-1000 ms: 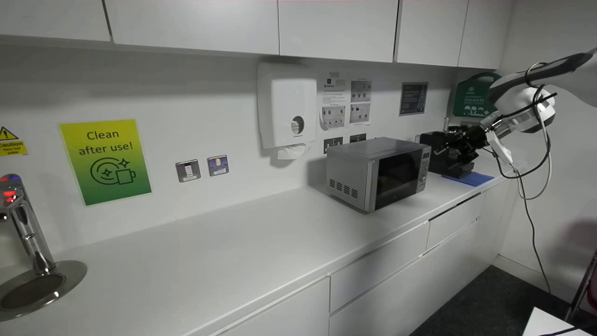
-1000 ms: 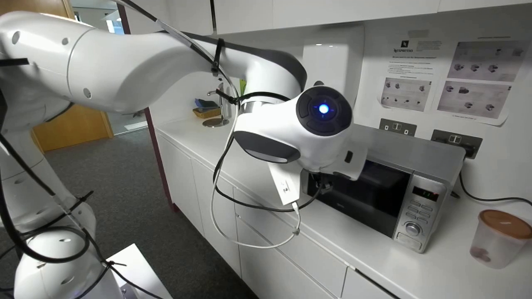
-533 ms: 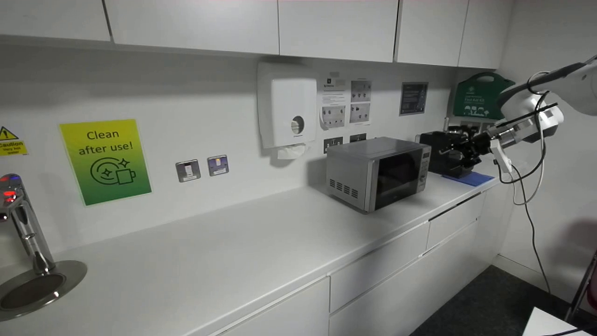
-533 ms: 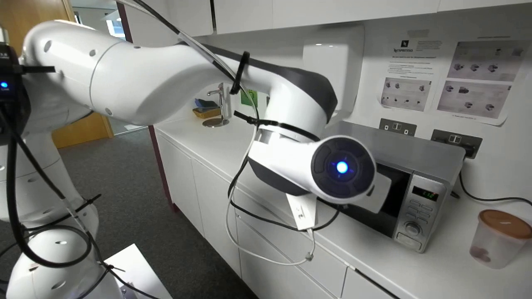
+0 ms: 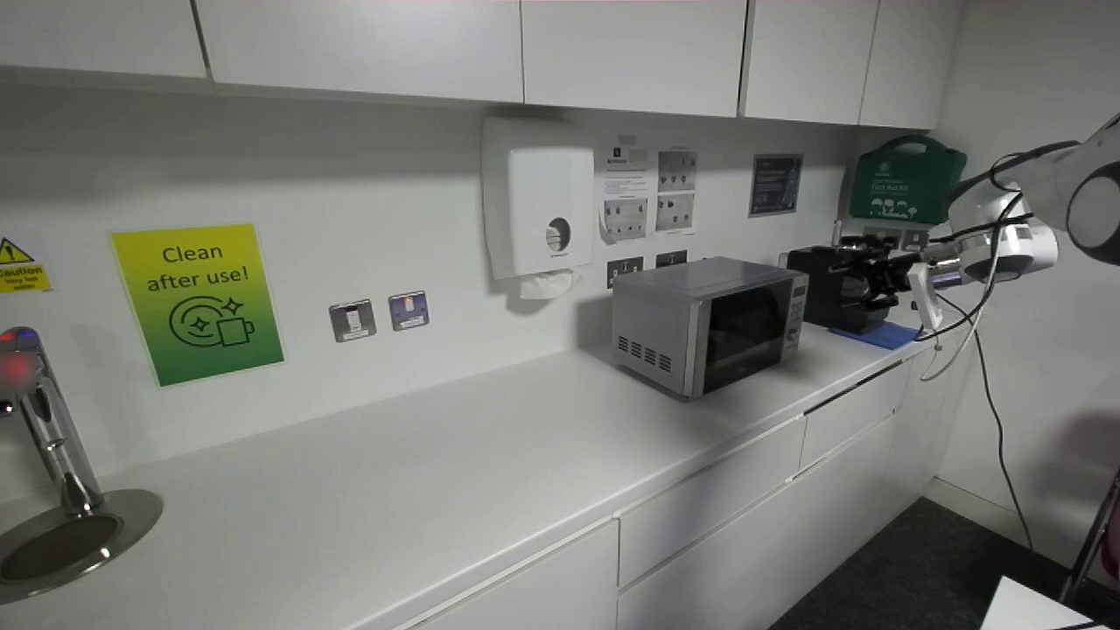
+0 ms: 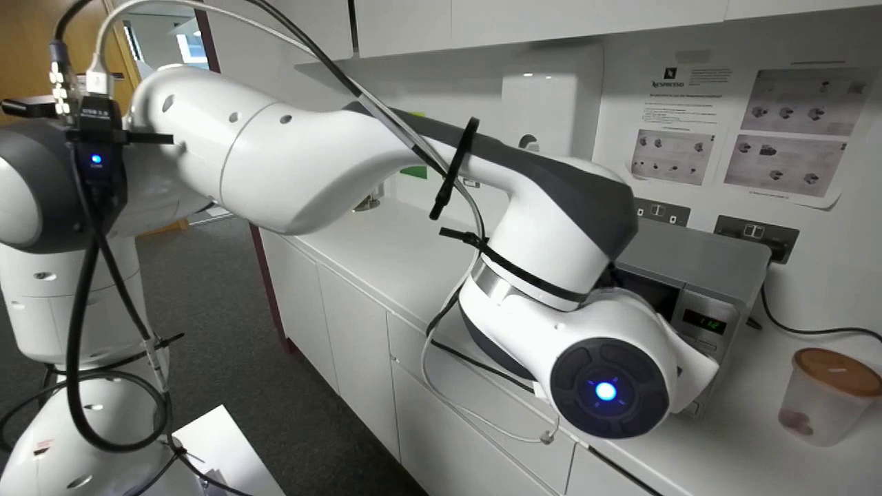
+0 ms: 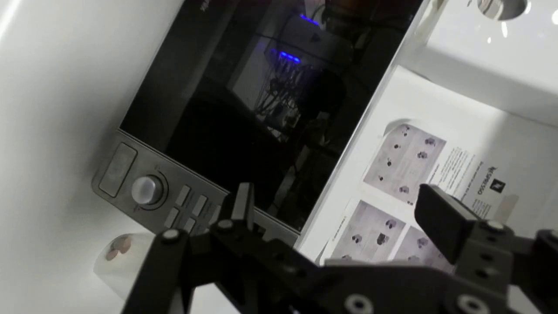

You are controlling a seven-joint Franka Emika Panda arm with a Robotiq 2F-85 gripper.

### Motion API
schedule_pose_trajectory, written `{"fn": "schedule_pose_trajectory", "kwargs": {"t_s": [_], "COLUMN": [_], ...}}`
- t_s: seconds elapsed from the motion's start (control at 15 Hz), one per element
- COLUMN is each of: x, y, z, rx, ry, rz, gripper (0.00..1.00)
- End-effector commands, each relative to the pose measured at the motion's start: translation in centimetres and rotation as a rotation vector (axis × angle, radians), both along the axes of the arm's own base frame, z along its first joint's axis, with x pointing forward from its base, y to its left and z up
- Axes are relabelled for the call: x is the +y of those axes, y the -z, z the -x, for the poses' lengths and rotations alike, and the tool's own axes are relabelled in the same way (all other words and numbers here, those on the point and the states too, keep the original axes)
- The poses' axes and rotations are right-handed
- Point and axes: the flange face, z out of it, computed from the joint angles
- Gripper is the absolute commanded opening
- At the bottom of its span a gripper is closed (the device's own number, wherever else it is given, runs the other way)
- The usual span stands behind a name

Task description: Press a button on the right side of the microwave

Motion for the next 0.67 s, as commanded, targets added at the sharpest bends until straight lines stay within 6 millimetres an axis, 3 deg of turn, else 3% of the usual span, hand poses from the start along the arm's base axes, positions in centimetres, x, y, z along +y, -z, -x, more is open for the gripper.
{"fn": "schedule_pose_trajectory", "kwargs": {"t_s": [0.0,0.33,0.6], "x": [-2.6,-4.7,-5.1], "y": [-0.4,1.3,2.8], "z": [-2.1,-4.1,-5.2], "rx": [-0.053,-0.008,0.045], "ry": [0.071,0.21,0.405], "rz": [-0.094,-0.271,-0.355], "gripper": [1.0,1.0,1.0]}}
